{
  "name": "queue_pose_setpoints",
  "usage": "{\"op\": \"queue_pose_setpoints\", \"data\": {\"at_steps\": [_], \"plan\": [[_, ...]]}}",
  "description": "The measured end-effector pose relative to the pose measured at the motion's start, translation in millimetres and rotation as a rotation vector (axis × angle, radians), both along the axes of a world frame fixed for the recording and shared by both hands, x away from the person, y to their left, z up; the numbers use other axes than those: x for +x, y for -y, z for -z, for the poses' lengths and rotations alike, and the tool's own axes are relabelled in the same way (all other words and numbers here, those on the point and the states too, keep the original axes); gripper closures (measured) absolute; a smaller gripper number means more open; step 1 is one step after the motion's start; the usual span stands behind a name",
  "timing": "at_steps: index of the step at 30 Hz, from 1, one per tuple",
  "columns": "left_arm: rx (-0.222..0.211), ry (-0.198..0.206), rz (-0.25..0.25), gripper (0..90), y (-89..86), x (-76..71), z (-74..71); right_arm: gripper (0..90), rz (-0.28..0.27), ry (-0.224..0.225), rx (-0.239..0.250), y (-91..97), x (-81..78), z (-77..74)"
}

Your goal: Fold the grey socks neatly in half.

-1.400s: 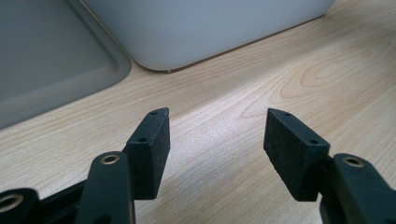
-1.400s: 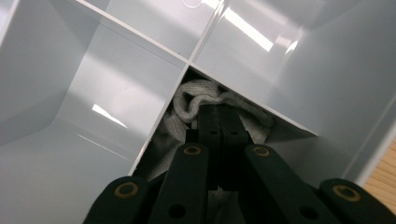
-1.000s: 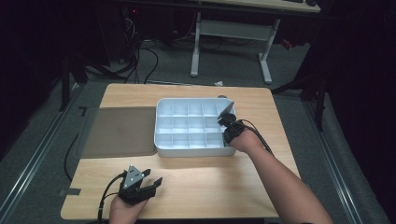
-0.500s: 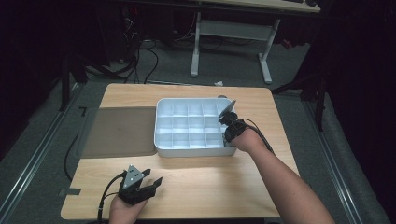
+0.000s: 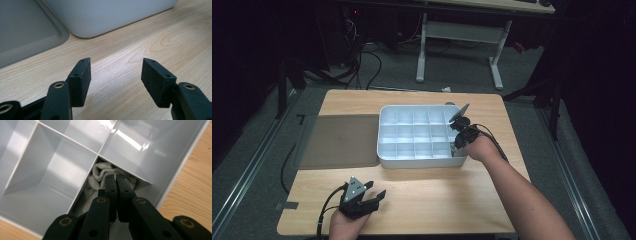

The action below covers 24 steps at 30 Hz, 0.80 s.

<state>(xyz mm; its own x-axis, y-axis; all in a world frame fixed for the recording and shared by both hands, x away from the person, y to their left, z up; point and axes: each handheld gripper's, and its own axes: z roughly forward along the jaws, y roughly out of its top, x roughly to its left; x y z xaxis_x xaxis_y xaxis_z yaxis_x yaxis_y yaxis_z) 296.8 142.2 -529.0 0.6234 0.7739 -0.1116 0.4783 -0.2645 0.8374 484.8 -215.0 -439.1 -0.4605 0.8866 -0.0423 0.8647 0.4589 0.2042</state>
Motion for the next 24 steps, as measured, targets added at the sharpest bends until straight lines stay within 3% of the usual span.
{"op": "queue_pose_setpoints", "data": {"at_steps": [7, 13, 24], "plan": [[0.001, 0.001, 0.002, 41.4, 0.3, -0.1, 0.1, 85.4, 0.002, 0.028, 0.027, 3.0, -1.2, -17.0], [0.006, 0.001, 0.006, 41.2, 0.7, -0.2, 0.6, 72.2, 0.005, 0.056, 0.082, 7.8, -9.0, -22.5], [-0.012, -0.009, 0.003, 41.1, -3.1, 1.0, 0.3, 50.2, 0.022, 0.181, 0.176, 15.1, -37.4, -20.0]]}}
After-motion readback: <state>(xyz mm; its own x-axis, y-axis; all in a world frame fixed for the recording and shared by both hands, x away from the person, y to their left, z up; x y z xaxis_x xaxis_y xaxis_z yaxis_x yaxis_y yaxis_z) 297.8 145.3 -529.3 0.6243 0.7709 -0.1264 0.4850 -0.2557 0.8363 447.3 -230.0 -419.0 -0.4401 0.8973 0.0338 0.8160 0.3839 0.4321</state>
